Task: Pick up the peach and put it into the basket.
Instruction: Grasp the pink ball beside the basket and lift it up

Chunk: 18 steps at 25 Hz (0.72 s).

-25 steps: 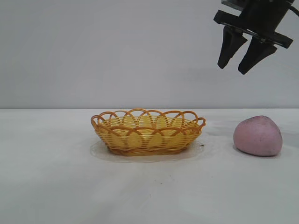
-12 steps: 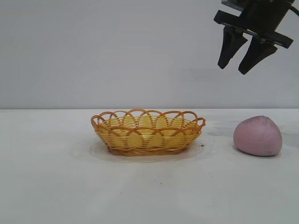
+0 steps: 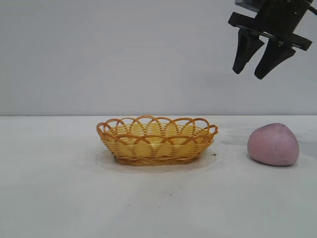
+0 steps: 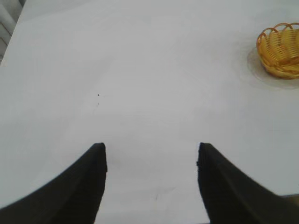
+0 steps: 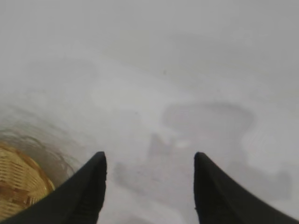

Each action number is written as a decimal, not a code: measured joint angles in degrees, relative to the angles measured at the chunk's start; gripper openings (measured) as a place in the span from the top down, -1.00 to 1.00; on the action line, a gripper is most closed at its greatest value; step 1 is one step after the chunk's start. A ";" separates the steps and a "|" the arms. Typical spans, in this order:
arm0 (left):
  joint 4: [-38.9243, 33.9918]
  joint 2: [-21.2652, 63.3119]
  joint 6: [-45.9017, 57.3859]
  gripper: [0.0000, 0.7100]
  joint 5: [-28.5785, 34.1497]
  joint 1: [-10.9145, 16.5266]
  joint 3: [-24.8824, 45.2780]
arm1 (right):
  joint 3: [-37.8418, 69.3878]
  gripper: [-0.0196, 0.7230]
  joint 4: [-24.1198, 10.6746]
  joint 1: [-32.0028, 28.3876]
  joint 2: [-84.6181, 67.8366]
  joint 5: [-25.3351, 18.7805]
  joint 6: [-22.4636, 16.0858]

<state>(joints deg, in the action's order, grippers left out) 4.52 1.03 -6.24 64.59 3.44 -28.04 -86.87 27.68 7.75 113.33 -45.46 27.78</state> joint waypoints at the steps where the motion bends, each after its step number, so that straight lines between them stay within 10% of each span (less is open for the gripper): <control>1: -0.09 0.00 -0.02 -0.01 0.00 0.09 0.00 | 0.00 -0.11 -0.12 0.00 0.00 0.00 0.00; 18: -0.75 0.00 0.25 -0.07 -0.24 0.09 0.00 | -0.08 -0.11 -0.42 0.00 0.00 -0.22 0.10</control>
<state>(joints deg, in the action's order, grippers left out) 3.77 1.03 -5.99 64.34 3.53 -28.04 -86.95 27.27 7.75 113.33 -45.68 27.88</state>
